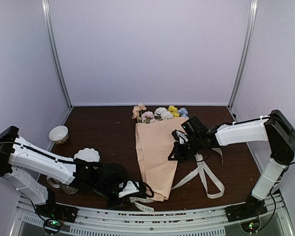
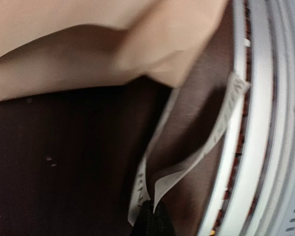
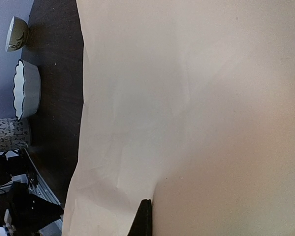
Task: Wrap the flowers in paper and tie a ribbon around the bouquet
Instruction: Move the ribbon to the center of the board.
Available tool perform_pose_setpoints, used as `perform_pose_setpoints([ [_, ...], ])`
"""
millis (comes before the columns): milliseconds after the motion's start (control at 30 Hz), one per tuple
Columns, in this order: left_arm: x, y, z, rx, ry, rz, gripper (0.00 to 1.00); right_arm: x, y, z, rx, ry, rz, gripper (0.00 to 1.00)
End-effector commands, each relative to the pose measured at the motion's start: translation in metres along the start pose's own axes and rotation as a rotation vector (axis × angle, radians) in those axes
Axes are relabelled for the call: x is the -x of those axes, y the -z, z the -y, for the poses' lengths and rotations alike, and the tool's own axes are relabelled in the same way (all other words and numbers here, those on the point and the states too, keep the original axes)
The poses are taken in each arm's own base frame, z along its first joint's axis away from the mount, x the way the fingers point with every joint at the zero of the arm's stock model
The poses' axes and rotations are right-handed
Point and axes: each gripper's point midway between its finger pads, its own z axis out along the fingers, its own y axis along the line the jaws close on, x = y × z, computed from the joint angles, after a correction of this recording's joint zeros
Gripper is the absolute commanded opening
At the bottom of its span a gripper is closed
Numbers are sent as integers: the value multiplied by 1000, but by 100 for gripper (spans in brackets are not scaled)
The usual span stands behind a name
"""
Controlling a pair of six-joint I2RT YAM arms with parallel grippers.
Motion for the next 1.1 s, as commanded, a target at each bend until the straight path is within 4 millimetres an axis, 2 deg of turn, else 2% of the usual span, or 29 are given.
perform_pose_setpoints([
  [0, 2, 18, -78, 195, 279, 105, 0, 17, 20, -22, 51, 35, 58, 0],
  [133, 0, 42, -143, 406, 429, 124, 0, 10, 19, -13, 31, 32, 47, 0],
  [333, -2, 74, -223, 590, 595, 127, 0, -3, 8, 4, -1, 24, 15, 0],
  [500, 5, 112, -274, 694, 698, 169, 0, -11, -2, 16, -18, 10, -7, 0],
  [567, 11, 134, -290, 735, 715, 197, 0, -13, -6, 19, -20, 7, -14, 0],
  [600, 18, 152, -299, 760, 723, 230, 0, -15, -8, 21, -23, 6, -19, 0],
  [733, 54, 217, -311, 831, 662, 339, 0, -18, -12, 27, -38, 5, -30, 0],
  [867, 86, 281, -306, 874, 593, 451, 0, -20, -16, 32, -54, 8, -36, 0],
  [933, 101, 303, -300, 864, 554, 518, 0, -21, -17, 34, -59, 10, -41, 0],
  [1067, 143, 326, -273, 743, 424, 698, 0, -24, -21, 37, -63, 10, -51, 0],
])
